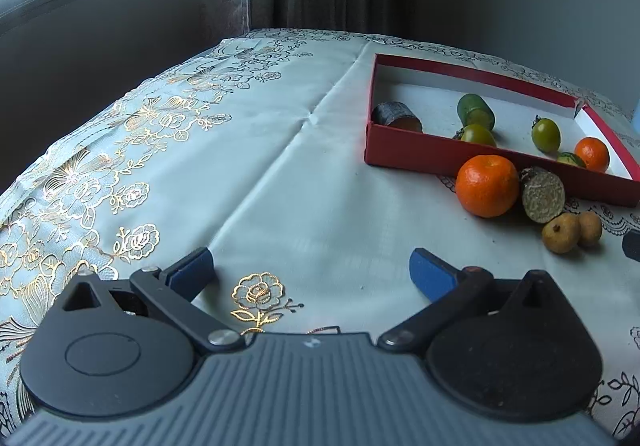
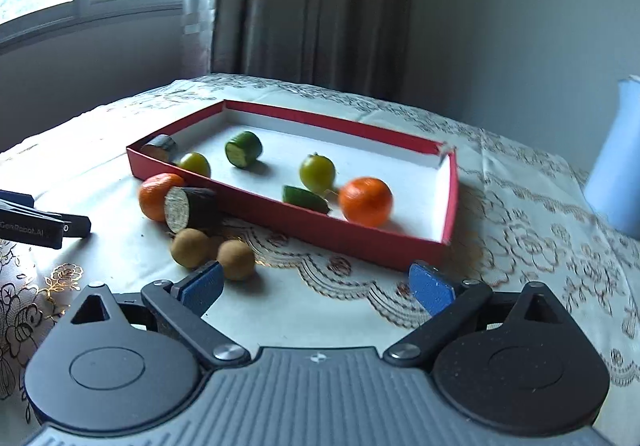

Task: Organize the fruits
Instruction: 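Lift the open left gripper away from the red box, then close the right gripper around a small brown round fruit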

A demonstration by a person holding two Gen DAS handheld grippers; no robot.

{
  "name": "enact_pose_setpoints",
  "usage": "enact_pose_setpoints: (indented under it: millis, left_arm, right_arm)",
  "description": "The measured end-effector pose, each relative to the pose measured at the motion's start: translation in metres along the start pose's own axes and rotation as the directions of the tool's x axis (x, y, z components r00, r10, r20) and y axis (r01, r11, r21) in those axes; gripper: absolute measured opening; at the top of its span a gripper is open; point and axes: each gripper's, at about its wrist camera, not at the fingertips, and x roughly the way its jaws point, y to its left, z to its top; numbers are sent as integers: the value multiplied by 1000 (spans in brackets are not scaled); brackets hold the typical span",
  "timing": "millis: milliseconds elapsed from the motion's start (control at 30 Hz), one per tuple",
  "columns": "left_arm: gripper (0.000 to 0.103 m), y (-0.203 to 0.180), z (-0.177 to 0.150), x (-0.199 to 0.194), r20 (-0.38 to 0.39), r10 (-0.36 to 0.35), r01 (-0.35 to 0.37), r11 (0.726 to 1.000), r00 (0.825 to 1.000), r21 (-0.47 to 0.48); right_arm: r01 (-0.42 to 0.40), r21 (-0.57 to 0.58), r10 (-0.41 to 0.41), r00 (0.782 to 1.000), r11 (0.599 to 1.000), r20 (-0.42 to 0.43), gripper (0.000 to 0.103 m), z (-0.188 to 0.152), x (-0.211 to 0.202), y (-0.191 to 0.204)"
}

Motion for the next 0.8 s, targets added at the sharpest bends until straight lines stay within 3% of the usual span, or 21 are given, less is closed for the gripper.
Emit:
enact_pose_setpoints:
  millis: [167,333,467,800]
  left_arm:
    - [103,0,0,0,-1,-1,1,1000,1000,-3]
    - [103,0,0,0,-1,-1,1,1000,1000,-4]
    - [103,0,0,0,-1,-1,1,1000,1000,-4]
    - [103,0,0,0,-1,-1,1,1000,1000,-4]
  right_arm:
    - [-11,-32,10,1000,999,-11,83,6,14,8]
    - [-51,-22,50,999,998,-21,81,9,22,10]
    - [-97,-17,96,995,995,-32,66,9,25,12]
    - [-146,9,146,988,989,-47,48,10,33,13]
